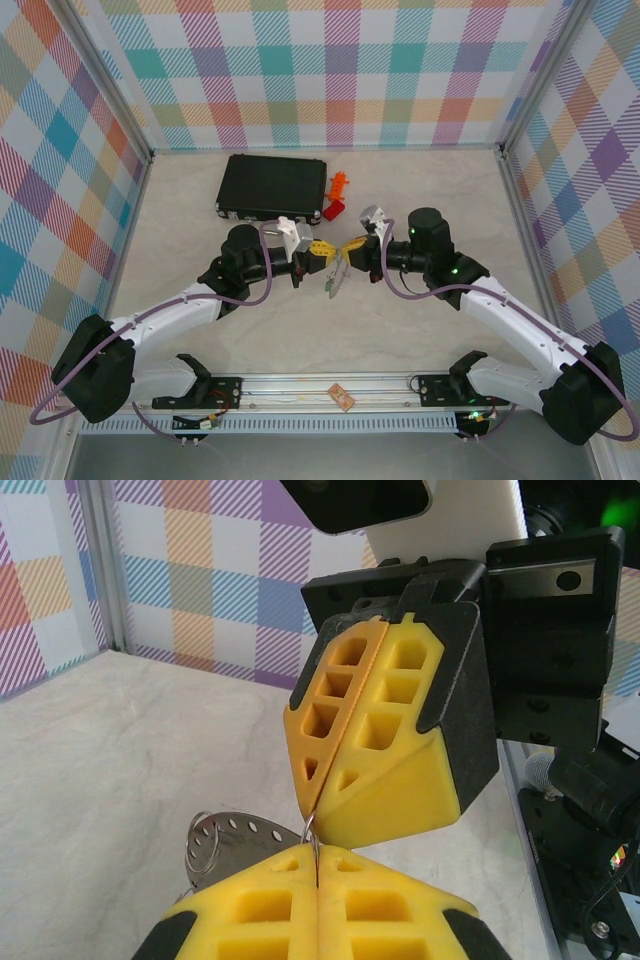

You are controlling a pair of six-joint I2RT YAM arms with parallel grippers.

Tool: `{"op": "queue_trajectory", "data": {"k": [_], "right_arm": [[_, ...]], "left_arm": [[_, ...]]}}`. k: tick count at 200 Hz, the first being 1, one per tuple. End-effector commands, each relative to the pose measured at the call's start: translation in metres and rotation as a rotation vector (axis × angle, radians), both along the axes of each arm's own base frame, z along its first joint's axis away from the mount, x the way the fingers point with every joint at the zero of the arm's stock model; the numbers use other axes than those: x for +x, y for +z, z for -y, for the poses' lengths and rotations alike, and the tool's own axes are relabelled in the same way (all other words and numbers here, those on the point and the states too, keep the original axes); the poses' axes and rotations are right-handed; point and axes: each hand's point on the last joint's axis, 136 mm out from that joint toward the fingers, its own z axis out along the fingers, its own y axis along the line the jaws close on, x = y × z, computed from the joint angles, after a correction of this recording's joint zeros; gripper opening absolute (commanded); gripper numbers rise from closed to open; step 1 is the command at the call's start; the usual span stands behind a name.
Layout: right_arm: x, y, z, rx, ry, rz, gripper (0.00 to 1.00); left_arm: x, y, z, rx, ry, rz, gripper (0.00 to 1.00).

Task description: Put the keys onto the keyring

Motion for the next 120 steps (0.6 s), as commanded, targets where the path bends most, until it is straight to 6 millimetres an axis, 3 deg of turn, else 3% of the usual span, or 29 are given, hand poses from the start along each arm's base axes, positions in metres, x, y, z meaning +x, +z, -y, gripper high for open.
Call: {"op": "queue_trajectory", "data": {"k": [1, 24, 56, 95, 120], "right_arm": [[0.012, 0.019, 0.0, 0.022, -0.054, 0.031, 0.0], [0.017, 0.021, 0.003, 0.027, -0.088, 0.04, 0.0], [0.019, 0.025, 0.006, 0.038, -0.114, 0.058, 0.0], [0.014, 0.027, 0.007, 0.049, -0.099, 0.077, 0.0], [0.01, 0.028, 0.006, 0.056, -0.073, 0.1, 0.0]], "left_arm": [[-0.008, 0.011, 0.001, -0.022, -0.03, 0.049, 0.11], [-0.009, 0.006, -0.001, -0.014, -0.023, 0.044, 0.27], [-0.008, 0.002, -0.004, -0.013, -0.002, 0.043, 0.41], [0.0, 0.002, -0.007, -0.009, 0.049, 0.033, 0.44], [0.017, 0.005, -0.012, -0.023, 0.152, -0.056, 0.45]]}}
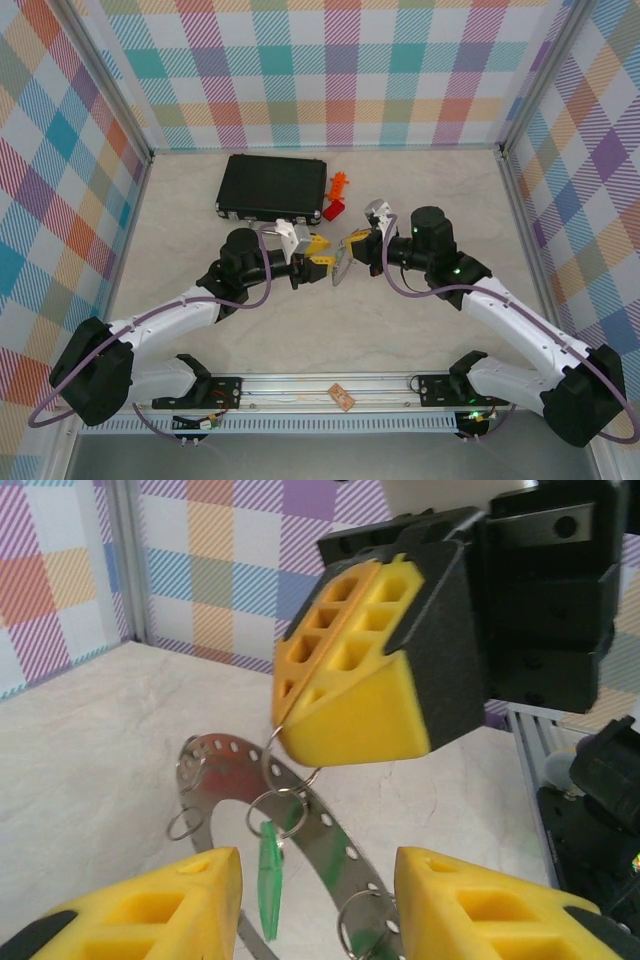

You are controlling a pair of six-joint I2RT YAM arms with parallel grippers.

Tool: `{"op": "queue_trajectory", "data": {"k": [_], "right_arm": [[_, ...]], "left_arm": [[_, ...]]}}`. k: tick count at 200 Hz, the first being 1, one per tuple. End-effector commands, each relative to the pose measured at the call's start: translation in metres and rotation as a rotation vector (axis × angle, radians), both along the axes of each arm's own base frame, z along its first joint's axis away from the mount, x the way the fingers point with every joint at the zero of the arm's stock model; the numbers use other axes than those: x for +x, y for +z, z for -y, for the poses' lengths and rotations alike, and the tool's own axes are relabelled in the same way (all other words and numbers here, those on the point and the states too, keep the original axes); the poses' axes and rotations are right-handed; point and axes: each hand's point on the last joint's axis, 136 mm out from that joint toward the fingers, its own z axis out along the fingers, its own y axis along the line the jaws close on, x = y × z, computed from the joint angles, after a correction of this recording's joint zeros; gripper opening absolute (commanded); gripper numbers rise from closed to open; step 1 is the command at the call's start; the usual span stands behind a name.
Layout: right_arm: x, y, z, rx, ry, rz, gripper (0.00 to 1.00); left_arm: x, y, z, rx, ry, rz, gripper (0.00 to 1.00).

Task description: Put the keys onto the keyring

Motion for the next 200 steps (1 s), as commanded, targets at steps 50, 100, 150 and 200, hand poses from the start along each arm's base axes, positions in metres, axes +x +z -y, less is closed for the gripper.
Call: {"op": "queue_trajectory", "data": {"k": [50, 100, 150, 200], "right_arm": [[-0.005, 0.034, -0.012, 0.116, 0.092, 0.143, 0.0], [-0.003, 0.049, -0.025, 0.18, 0.158, 0.182, 0.0], [-0.001, 0.058, -0.032, 0.223, 0.196, 0.192, 0.0], [0.0, 0.064, -0.033, 0.236, 0.192, 0.2, 0.0]], "left_arm": [[0.033, 0.034, -0.018, -0.163, 0.197, -0.215, 0.49], [0.024, 0.073, -0.028, -0.336, 0.063, -0.259, 0.45], [0.014, 0.08, -0.015, -0.346, -0.095, -0.297, 0.4], [0.017, 0.067, -0.013, -0.334, -0.098, -0.308, 0.39]]}}
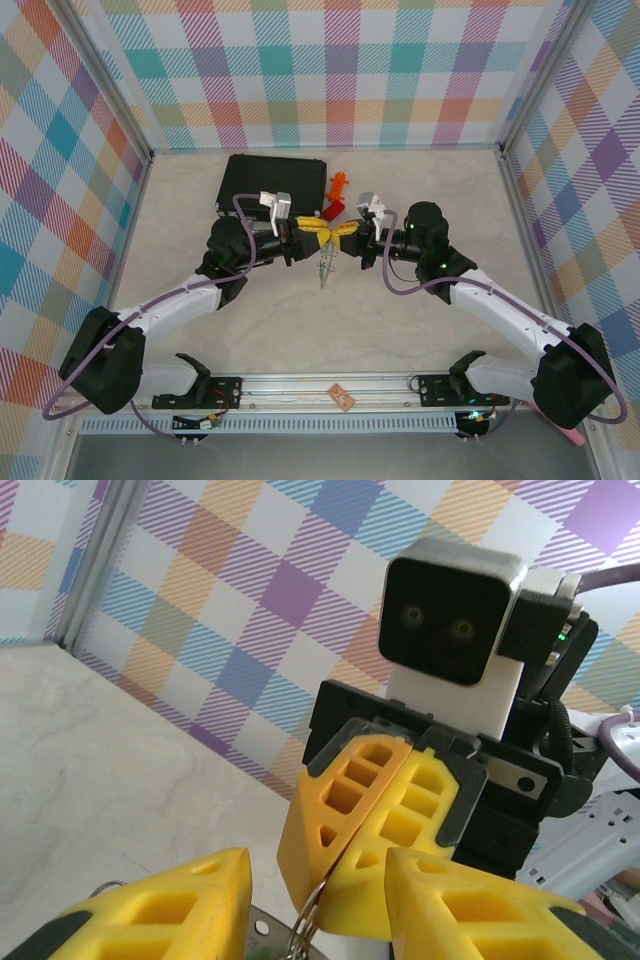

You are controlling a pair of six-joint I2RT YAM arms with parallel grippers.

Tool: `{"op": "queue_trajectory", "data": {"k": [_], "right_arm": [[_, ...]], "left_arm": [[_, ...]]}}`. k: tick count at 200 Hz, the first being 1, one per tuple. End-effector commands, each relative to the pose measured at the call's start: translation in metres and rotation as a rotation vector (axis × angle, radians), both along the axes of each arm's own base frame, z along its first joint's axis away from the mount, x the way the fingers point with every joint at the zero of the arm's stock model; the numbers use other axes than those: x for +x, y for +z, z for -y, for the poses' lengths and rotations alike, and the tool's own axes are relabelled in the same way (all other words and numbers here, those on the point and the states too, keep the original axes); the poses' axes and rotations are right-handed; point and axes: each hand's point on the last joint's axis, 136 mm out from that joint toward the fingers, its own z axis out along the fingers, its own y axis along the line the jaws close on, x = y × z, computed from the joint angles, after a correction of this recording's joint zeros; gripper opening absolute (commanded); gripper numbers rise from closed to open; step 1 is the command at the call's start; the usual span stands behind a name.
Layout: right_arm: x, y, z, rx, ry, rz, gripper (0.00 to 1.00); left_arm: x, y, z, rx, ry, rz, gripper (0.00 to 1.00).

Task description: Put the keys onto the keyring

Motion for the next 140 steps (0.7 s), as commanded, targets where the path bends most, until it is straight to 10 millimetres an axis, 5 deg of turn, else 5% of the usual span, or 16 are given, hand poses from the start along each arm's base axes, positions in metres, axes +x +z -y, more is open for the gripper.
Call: {"op": "queue_trajectory", "data": {"k": [1, 140], "right_arm": [[0.0, 0.033, -0.001, 0.068, 0.02, 0.079, 0.0], [0.005, 0.034, 0.004, 0.071, -0.017, 0.066, 0.0]], "left_arm": [[-0.005, 0.014, -0.002, -0.033, -0.024, 0.057, 0.39], [0.001, 0.005, -0.009, -0.022, 0.012, 0.066, 0.28]]}}
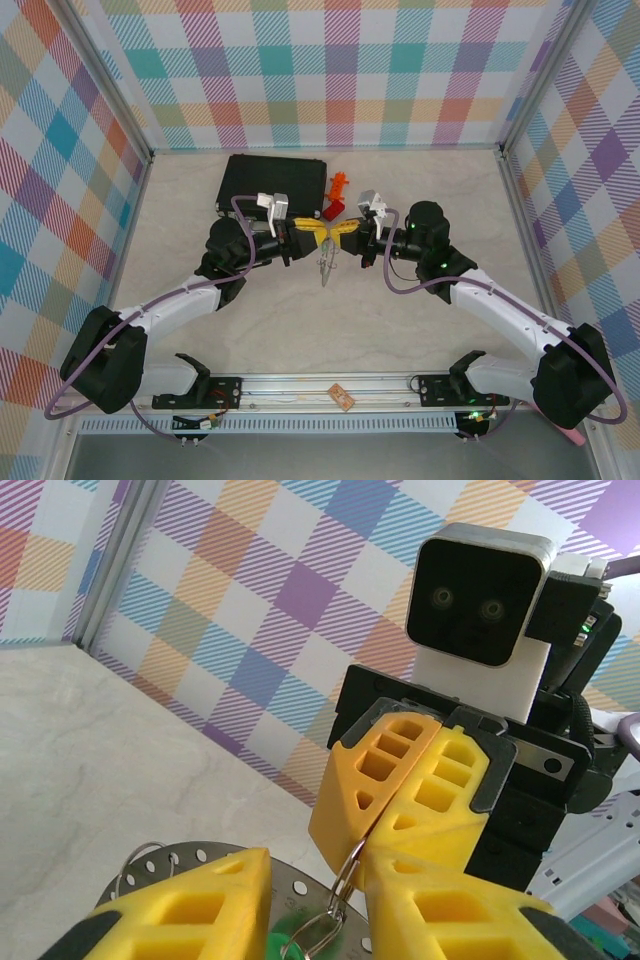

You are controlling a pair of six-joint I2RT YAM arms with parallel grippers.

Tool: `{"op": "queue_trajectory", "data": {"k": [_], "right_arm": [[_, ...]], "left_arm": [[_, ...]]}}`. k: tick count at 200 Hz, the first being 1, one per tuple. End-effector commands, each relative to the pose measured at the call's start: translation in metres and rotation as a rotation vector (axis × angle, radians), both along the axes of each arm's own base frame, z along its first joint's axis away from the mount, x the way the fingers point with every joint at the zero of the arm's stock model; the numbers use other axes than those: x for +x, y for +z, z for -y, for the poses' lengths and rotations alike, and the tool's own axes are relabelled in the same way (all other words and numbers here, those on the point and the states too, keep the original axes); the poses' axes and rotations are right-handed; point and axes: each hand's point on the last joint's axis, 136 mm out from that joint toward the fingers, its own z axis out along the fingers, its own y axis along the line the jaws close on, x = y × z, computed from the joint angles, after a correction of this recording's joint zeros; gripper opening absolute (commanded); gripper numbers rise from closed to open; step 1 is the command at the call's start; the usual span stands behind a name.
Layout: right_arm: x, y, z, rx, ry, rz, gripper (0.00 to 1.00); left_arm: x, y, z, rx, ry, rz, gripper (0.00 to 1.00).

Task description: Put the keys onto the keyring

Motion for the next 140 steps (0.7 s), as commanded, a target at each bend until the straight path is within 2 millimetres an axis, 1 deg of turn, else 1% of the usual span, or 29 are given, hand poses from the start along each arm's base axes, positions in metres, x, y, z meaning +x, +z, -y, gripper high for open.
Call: {"op": "queue_trajectory", "data": {"k": [1, 29, 76, 85, 105, 124, 140], "right_arm": [[0.0019, 0.031, 0.0016, 0.06, -0.004, 0.065, 0.0], [0.0023, 0.0325, 0.0017, 0.063, -0.006, 0.067, 0.0], [0.0034, 0.0325, 0.0017, 0.065, -0.009, 0.064, 0.0], [0.0032, 0.0323, 0.0013, 0.065, -0.006, 0.062, 0.0], [0.0031, 0.0314, 0.0004, 0.066, 0.0, 0.055, 0.01], [0.0034, 0.0301, 0.0002, 0.065, 0.0, 0.049, 0.01], [0.0032, 0.0287, -0.0001, 0.062, 0.003, 0.044, 0.02]], "left_arm": [[-0.0049, 0.0116, -0.0024, -0.025, -0.022, 0.066, 0.28], [-0.0076, 0.0111, 0.0012, -0.032, -0.06, 0.065, 0.24], [-0.0105, 0.0061, 0.0029, -0.024, -0.081, 0.062, 0.21], [-0.0111, 0.0059, 0.0035, -0.023, -0.085, 0.064, 0.16], [-0.0121, 0.0082, 0.0038, -0.026, -0.087, 0.073, 0.09], [-0.0131, 0.0098, 0.0044, -0.028, -0.09, 0.08, 0.08], [-0.0127, 0.0106, 0.0041, -0.028, -0.085, 0.086, 0.03]]}}
